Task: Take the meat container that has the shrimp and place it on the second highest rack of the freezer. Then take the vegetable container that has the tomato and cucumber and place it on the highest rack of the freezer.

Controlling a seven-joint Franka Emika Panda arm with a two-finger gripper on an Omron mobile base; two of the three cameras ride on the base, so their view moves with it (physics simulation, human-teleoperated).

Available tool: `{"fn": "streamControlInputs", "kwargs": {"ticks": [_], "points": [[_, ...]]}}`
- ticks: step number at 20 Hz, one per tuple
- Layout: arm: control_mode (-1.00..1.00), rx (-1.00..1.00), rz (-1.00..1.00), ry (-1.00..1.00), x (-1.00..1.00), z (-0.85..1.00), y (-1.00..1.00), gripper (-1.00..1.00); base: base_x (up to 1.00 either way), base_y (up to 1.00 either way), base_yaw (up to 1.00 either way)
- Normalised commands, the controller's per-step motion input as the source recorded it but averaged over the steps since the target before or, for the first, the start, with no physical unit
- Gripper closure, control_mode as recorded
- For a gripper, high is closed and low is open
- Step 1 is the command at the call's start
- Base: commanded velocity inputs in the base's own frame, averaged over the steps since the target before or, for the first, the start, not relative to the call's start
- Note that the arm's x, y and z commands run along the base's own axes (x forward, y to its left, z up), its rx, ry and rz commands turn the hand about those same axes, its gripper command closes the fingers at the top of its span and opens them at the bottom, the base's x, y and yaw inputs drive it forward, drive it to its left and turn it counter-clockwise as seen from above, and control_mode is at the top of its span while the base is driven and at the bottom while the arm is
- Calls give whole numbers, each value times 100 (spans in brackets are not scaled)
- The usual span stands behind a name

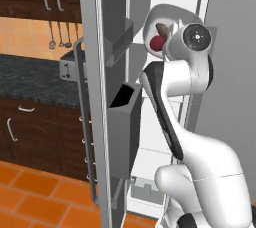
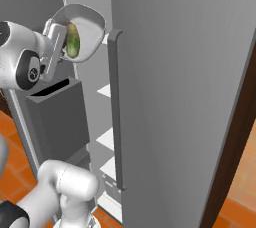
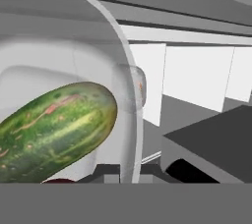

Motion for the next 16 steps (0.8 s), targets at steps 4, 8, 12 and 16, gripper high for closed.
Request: {"fn": "streamControlInputs", "kwargs": {"ticks": [4, 8, 12, 16], "points": [[-100, 0, 0, 0, 79, 0, 0, 100, 0, 0, 0], [-100, 0, 0, 1, 56, 2, -13, 100, 0, 0, 0], [-100, 0, 0, 2, 66, 0, -7, 100, 0, 0, 0], [-100, 0, 0, 1, 67, 0, -4, 100, 0, 0, 0]]}}
